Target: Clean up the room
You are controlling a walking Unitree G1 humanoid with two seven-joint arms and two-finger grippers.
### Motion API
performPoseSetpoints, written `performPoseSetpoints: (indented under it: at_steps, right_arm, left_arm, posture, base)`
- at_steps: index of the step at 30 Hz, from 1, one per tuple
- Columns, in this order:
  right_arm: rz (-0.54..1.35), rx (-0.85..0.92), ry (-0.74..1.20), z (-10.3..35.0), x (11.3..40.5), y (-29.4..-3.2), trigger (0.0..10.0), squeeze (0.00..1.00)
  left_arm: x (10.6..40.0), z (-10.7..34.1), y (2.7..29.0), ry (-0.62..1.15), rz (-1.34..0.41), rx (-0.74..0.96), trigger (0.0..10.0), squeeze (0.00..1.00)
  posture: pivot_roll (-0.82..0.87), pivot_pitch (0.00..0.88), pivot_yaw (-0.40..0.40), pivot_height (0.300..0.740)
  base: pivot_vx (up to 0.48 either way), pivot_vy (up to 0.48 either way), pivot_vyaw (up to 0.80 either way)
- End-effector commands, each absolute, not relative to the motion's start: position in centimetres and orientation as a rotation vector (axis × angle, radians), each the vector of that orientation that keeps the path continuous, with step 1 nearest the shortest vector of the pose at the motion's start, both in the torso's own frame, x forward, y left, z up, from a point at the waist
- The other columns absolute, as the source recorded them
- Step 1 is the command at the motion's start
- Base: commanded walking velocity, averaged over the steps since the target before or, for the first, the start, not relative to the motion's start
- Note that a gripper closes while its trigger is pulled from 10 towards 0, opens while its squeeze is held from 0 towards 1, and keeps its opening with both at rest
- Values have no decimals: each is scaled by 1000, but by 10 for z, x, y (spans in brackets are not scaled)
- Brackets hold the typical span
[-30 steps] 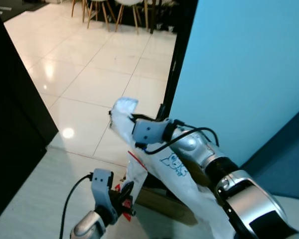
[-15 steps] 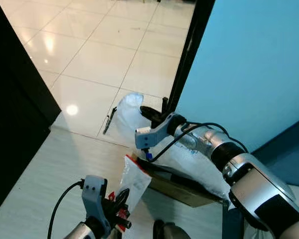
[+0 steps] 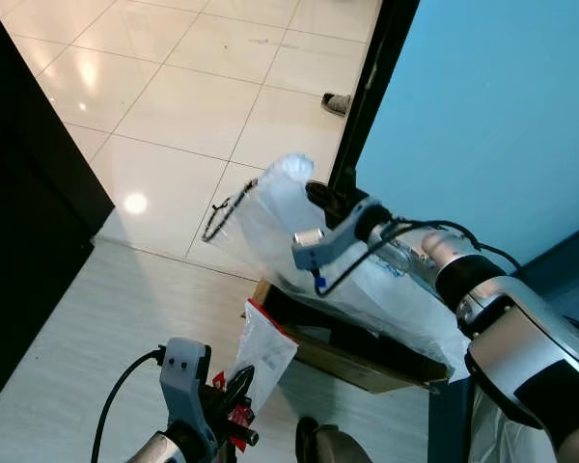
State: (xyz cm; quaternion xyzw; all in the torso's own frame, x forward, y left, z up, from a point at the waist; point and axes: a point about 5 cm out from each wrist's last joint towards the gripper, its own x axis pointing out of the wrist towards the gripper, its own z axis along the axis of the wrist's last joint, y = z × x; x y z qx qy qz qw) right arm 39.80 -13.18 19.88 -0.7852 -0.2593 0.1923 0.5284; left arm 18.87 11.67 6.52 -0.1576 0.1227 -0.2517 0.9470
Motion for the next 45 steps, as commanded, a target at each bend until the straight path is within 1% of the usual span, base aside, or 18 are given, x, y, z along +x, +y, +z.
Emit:
performPoseSetpoints:
  at_steps: [1, 5, 6, 8, 9, 18, 23, 27, 29, 31, 32, 35, 36, 37, 38, 42, 43, 45]
  right_arm:
    - [499, -1952, -540, 189, 397, -149, 10000, 0]
    - [586, -2026, -405, 173, 393, -167, 10000, 0]
    - [648, -2047, -312, 158, 388, -176, 10000, 188]
    - [667, -2047, -285, 152, 386, -179, 10000, 188]
    - [690, -2048, -246, 141, 382, -181, 10000, 1000]
    - [624, -2025, -67, 120, 376, -197, 10000, 1000]
    - [459, -1876, 39, 139, 382, -218, 10000, 1000]
    - [341, -1529, 121, 154, 385, -233, 10000, 1000]
    - [341, -1529, 121, 154, 385, -233, 10000, 1000]
    - [307, -1386, 136, 160, 386, -237, 10000, 1000]
    - [298, -1157, 191, 164, 384, -246, 10000, 1000]
    - [298, -1157, 191, 164, 384, -246, 10000, 1000]
    - [354, -962, 277, 159, 379, -256, 10000, 1000]
    - [354, -962, 277, 159, 379, -256, 10000, 1000]
    - [568, -659, 463, 136, 352, -278, 10000, 1000]
    - [626, -591, 500, 131, 344, -284, 10000, 1000]
    - [665, -519, 497, 130, 338, -287, 10000, 55]
    - [736, -336, 409, 133, 325, -281, 10000, 0]
  left_arm:
    - [182, 60, 118, 288, -506, -327, 10000, 0]
    - [181, 61, 119, 294, -503, -328, 10000, 0]
    - [182, 61, 118, 296, -501, -329, 10000, 0]
    - [182, 61, 118, 297, -500, -329, 10000, 0]
    - [182, 62, 118, 297, -500, -331, 10000, 0]
    - [184, 63, 117, 295, -500, -331, 10000, 0]
    - [191, 63, 116, 282, -498, -335, 10000, 0]
    - [201, 63, 111, 264, -511, -340, 10000, 0]
    - [201, 63, 111, 264, -511, -340, 10000, 0]
    - [204, 63, 110, 258, -514, -340, 10000, 0]
    - [210, 63, 109, 247, -515, -344, 10000, 0]
    - [210, 63, 109, 247, -515, -344, 10000, 0]
    - [217, 63, 106, 237, -523, -345, 10000, 0]
    - [217, 63, 106, 237, -523, -345, 10000, 0]
    - [233, 64, 104, 215, -545, -344, 10000, 0]
    - [238, 64, 103, 208, -552, -344, 10000, 0]
    - [242, 64, 103, 204, -556, -341, 10000, 0]
    - [252, 65, 108, 190, -559, -305, 10000, 0]
  posture:
    - [181, 332, -44, 708]
    - [170, 332, -49, 708]
    - [170, 332, -50, 708]
    - [170, 332, -50, 708]
    - [172, 332, -49, 708]
    - [179, 323, -50, 708]
    - [156, 287, -56, 708]
    - [133, 253, -65, 708]
    - [133, 253, -65, 708]
    - [133, 253, -65, 708]
    - [111, 221, -76, 708]
    - [111, 221, -76, 708]
    - [87, 194, -84, 708]
    - [87, 194, -84, 708]
    - [38, 144, -92, 708]
    - [38, 144, -92, 708]
    - [22, 125, -91, 708]
    - [-5, 90, -90, 708]
  base:
    - [0, 0, 0]
    - [0, 0, 0]
    - [0, 0, 0]
    - [0, 0, 0]
    - [0, 0, 0]
    - [0, 0, 0]
    - [0, 0, 0]
    - [0, 0, 0]
    - [0, 0, 0]
    - [0, 0, 0]
    - [0, 0, 0]
    - [0, 0, 0]
    - [0, 0, 0]
    - [0, 0, 0]
    - [0, 0, 0]
    - [0, 0, 0]
    - [0, 0, 0]
    - [0, 0, 0]
